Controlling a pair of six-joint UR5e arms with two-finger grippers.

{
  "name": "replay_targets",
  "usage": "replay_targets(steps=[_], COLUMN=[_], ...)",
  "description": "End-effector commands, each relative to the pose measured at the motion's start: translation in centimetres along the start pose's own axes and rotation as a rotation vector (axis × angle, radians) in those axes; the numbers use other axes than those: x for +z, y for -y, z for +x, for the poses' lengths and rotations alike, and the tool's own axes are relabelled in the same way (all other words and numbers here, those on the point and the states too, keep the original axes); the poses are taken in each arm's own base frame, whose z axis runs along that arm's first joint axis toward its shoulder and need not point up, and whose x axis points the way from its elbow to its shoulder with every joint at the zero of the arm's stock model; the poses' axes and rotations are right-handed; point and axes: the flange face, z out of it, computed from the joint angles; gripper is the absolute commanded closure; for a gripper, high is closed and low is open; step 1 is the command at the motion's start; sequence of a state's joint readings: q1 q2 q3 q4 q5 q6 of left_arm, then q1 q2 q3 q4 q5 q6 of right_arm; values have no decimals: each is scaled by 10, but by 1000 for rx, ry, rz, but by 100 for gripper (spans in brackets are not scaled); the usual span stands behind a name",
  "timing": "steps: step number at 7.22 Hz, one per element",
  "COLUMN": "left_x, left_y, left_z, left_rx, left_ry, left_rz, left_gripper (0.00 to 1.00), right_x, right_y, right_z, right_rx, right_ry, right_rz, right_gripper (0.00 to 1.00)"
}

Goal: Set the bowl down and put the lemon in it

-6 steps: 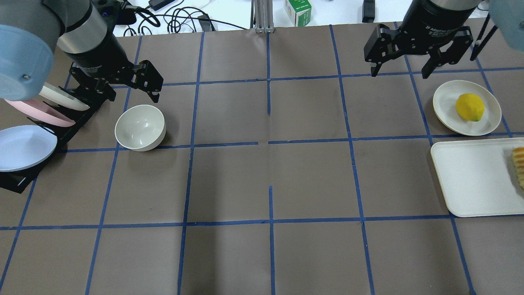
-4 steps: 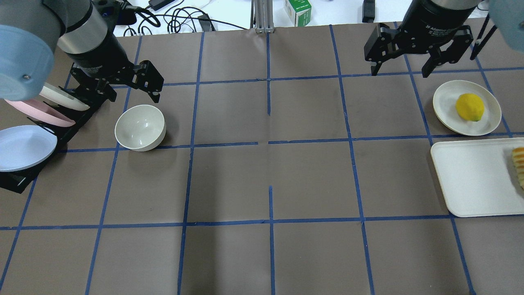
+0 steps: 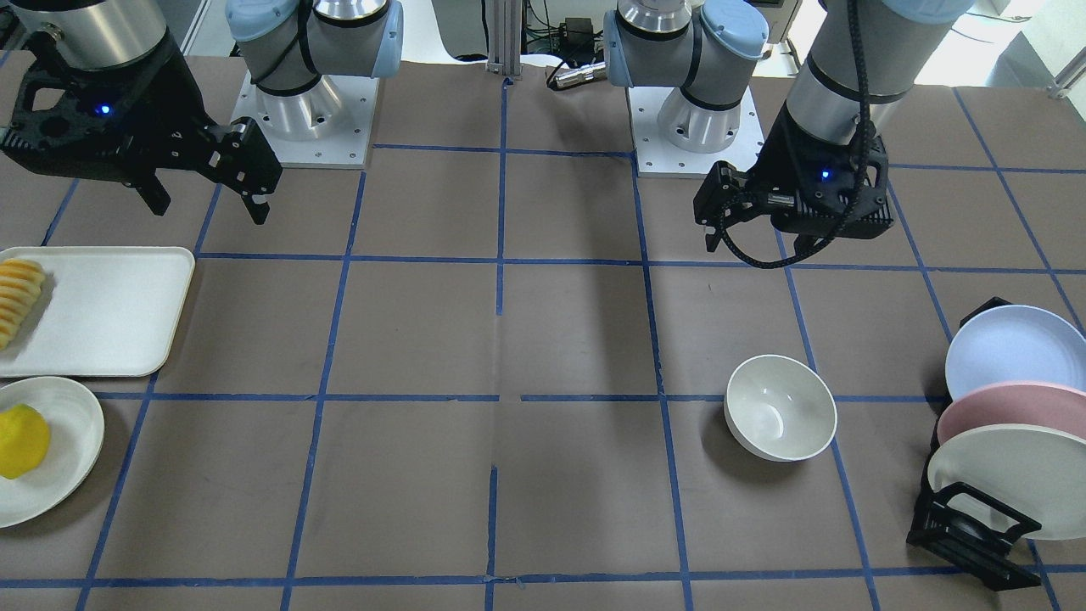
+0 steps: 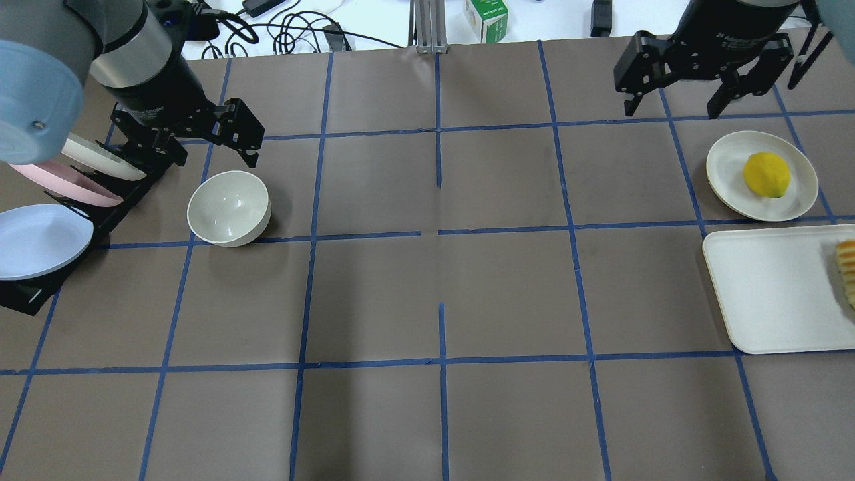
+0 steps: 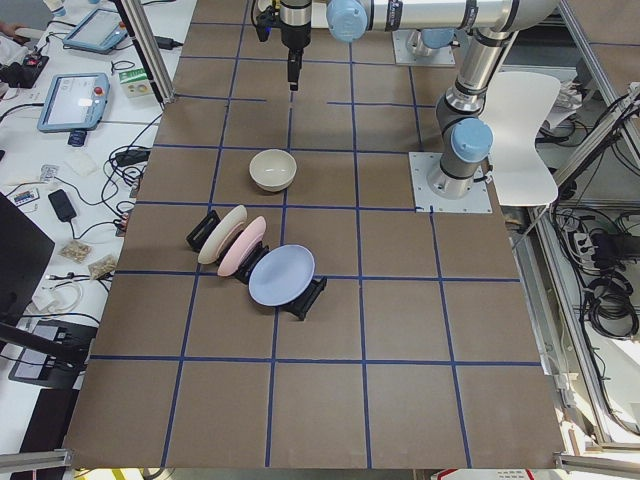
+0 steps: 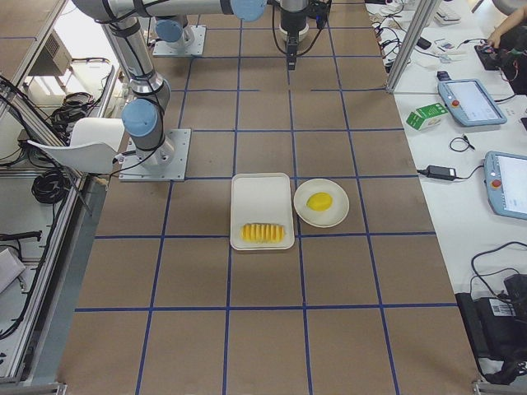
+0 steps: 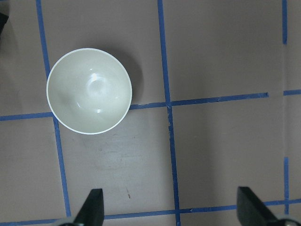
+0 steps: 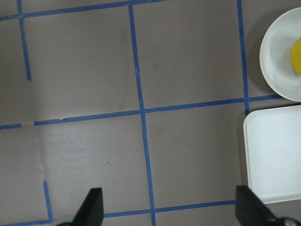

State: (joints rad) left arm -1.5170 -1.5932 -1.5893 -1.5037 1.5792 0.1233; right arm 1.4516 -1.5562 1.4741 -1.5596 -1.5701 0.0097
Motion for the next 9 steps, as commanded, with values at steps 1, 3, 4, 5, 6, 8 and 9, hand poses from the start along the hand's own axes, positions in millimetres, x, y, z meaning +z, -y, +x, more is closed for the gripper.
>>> replay_targets(steps=[1,3,4,5,6,8,9], left_x=[14,49,79,117,156,206,216], left_y=[13,25,29,29,23,18,19], left_z=[-45,-110,-133,-157,-182,-192,-194], left_rx=[-78,-140,-129,-131,-145,-162,-159], left_ry=[-5,-31,-33,-33,-35,-43,-51], left_rz=[-21,-77,-80,-71,-68,-83,-101], left_gripper=[0,0,0,0,0,0,0], right_x=[-4,20,28,27,33,122,177], right_y=[24,40,46,47,47,92,113], right_z=[136,235,263,265,265,284,294], right_rx=[26,-116,-122,-123,-124,-127,-124], right_ry=[-24,-37,-38,-42,-37,-16,9], right_rz=[7,-3,0,1,-7,-16,-50], right_gripper=[0,0,0,0,0,0,0])
